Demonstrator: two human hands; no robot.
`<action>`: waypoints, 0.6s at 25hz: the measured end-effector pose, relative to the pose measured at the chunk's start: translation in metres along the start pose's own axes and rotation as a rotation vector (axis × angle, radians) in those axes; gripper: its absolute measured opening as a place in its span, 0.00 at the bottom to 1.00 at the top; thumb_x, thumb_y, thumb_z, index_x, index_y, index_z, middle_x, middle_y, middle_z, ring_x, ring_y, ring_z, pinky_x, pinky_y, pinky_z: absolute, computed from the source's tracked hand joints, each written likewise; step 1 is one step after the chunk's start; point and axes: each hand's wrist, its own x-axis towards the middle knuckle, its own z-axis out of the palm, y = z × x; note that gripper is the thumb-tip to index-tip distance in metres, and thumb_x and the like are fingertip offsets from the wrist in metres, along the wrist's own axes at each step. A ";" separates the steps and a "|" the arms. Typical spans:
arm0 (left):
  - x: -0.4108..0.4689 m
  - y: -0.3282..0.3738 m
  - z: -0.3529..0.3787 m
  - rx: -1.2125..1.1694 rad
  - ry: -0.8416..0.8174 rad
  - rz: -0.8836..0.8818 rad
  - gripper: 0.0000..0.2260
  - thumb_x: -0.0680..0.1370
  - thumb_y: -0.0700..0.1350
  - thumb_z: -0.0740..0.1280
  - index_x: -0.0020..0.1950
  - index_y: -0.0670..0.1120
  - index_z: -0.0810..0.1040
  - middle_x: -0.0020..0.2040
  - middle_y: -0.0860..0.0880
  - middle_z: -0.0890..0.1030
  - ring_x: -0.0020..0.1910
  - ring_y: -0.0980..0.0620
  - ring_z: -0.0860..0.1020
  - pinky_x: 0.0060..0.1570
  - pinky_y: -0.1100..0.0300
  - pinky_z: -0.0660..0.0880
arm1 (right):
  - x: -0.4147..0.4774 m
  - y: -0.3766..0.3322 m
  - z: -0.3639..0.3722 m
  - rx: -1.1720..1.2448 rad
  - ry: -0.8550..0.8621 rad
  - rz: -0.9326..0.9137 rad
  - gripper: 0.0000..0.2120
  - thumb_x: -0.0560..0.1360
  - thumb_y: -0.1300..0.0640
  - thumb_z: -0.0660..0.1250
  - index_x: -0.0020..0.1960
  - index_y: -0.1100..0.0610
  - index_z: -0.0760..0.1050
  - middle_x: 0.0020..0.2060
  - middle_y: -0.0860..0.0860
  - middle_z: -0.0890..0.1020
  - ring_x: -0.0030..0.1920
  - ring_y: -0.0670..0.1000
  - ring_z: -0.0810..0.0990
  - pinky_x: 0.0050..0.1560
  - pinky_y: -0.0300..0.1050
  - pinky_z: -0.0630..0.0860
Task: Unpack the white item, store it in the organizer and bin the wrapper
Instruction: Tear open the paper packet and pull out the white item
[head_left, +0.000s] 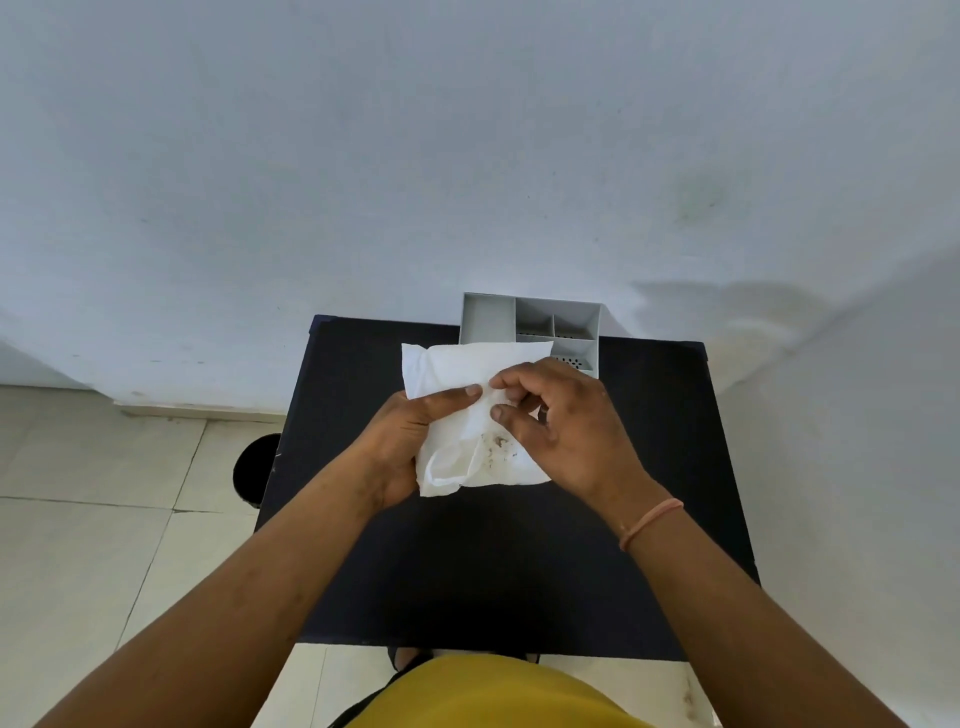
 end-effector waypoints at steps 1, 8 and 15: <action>0.000 0.001 0.003 0.005 0.015 0.000 0.23 0.72 0.46 0.80 0.67 0.48 0.82 0.60 0.39 0.87 0.59 0.35 0.86 0.58 0.32 0.82 | 0.002 0.001 0.001 -0.038 -0.008 -0.018 0.09 0.76 0.52 0.75 0.56 0.49 0.83 0.46 0.46 0.81 0.46 0.45 0.81 0.52 0.47 0.82; 0.009 -0.005 0.008 -0.066 0.147 -0.076 0.25 0.72 0.48 0.81 0.68 0.49 0.82 0.60 0.40 0.88 0.58 0.33 0.86 0.60 0.28 0.79 | -0.001 0.007 -0.001 -0.077 -0.094 -0.047 0.02 0.78 0.54 0.73 0.50 0.49 0.82 0.53 0.45 0.78 0.55 0.46 0.77 0.55 0.49 0.80; 0.009 -0.002 -0.004 -0.277 0.259 -0.121 0.16 0.76 0.47 0.77 0.63 0.46 0.84 0.53 0.41 0.90 0.49 0.36 0.89 0.44 0.38 0.85 | -0.033 -0.006 -0.030 0.027 -0.292 -0.027 0.05 0.78 0.51 0.71 0.53 0.44 0.78 0.56 0.38 0.84 0.62 0.41 0.79 0.64 0.51 0.78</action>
